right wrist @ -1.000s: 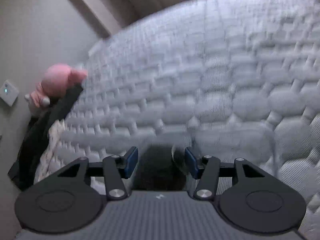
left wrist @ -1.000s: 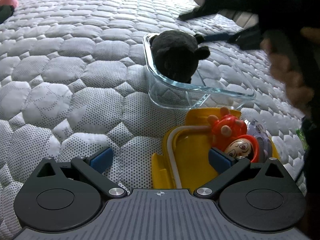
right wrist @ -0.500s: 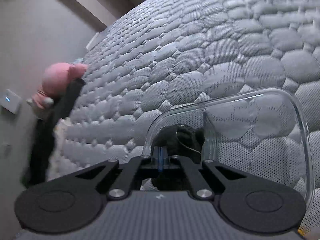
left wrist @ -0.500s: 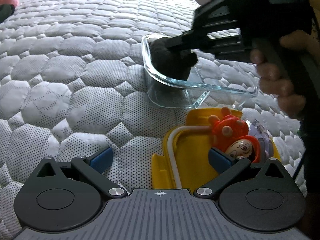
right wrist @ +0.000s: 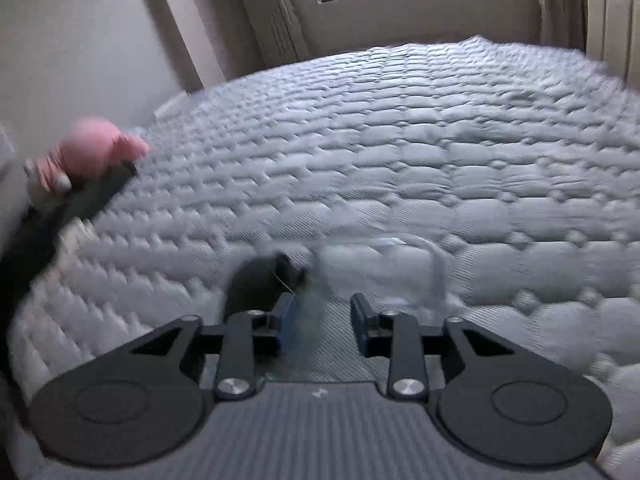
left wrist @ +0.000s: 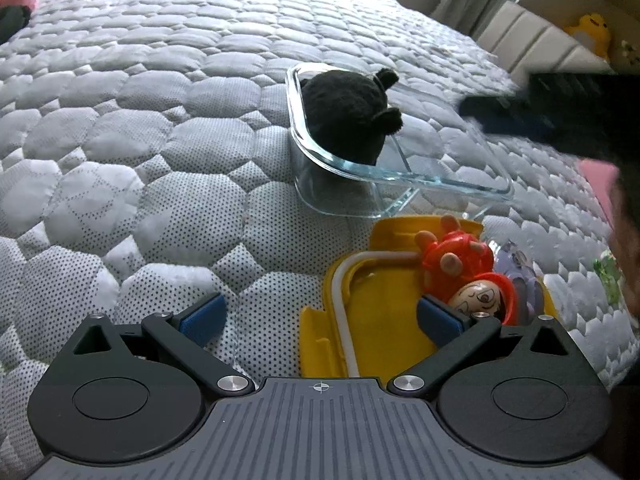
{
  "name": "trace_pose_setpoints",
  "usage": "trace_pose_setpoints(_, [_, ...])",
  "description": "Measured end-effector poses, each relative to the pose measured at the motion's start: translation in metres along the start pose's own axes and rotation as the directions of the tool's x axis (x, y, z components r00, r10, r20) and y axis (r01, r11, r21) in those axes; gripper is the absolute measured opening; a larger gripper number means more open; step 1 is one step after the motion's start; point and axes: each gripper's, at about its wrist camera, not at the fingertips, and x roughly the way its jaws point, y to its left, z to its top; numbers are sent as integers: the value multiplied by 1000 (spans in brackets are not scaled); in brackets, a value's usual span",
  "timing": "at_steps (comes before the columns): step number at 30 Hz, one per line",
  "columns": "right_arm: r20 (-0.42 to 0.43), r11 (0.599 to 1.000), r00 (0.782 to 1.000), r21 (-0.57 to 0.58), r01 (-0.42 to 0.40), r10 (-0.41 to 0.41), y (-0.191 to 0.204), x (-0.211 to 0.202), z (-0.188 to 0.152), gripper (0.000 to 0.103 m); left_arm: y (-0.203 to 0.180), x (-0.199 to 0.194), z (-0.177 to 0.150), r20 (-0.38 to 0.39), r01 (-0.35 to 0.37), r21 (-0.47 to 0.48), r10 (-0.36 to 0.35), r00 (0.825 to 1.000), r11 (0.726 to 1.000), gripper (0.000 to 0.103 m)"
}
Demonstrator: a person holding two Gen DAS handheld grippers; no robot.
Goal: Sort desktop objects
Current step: 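Grasp the red toy figure on the yellow lid with the right gripper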
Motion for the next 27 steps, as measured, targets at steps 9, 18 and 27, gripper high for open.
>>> trace_pose_setpoints(9, [-14, 998, 998, -13, 60, -60, -43, -54, -55, 80, -38, -16, 1, -76, -2, 52, 6, 997, 999, 103])
trace_pose_setpoints(18, [-116, 984, 989, 160, -77, 96, -69, -35, -92, 76, -105, -48, -15, -88, 12, 235, 9, 996, 972, 103])
trace_pose_setpoints(27, [-121, 991, 988, 107, -79, 92, -57, -23, -97, 75, -127, -48, -32, -141, 117, 294, -78, 987, 949, 103])
